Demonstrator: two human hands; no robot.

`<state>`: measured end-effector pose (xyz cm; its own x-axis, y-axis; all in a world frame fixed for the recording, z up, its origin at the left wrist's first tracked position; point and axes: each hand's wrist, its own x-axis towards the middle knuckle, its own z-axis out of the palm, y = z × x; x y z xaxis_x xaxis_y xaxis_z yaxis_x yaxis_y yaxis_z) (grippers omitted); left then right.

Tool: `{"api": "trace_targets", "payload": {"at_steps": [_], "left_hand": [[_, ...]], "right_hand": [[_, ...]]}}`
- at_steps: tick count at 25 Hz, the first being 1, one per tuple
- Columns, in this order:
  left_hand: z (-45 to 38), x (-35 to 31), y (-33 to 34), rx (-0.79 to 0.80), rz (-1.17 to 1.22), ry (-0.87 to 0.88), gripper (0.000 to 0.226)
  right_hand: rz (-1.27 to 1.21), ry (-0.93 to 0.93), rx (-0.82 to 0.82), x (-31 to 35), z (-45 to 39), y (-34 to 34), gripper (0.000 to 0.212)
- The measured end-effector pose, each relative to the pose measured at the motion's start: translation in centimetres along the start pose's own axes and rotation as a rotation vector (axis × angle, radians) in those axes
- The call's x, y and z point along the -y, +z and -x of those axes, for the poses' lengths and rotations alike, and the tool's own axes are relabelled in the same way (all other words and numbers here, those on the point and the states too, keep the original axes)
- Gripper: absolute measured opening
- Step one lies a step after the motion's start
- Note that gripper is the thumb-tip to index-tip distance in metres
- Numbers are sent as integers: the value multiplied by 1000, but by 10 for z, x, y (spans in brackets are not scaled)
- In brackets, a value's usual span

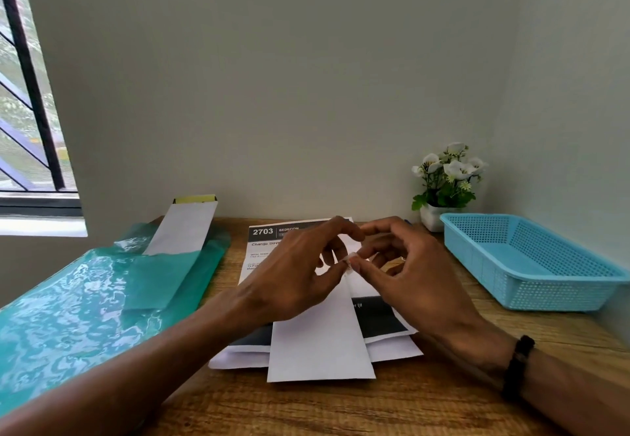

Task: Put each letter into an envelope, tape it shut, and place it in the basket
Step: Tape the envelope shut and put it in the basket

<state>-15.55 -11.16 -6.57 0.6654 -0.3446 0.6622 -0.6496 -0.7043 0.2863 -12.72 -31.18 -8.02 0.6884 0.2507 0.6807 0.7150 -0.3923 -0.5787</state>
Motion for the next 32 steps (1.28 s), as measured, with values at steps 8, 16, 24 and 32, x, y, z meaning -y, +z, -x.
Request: {"api": "trace_targets", "payload": {"at_steps": [8,16,24,32], "left_hand": [[-3,17,-20,-42,-124,-330,51],[-11,24,-28,-27,490,-886,85],[-14,24,-30,-297,1022,-869,87],[-8,-11,-27,225,1287,-975,57]], "right_hand": [[-284,339,60,-5,-5,-10,36],[-563,516,220,-9,0,-1,87],[-755,501,9,-9,-4,-3,116],[-871,505,-230,-13,-22,-18,130]]}}
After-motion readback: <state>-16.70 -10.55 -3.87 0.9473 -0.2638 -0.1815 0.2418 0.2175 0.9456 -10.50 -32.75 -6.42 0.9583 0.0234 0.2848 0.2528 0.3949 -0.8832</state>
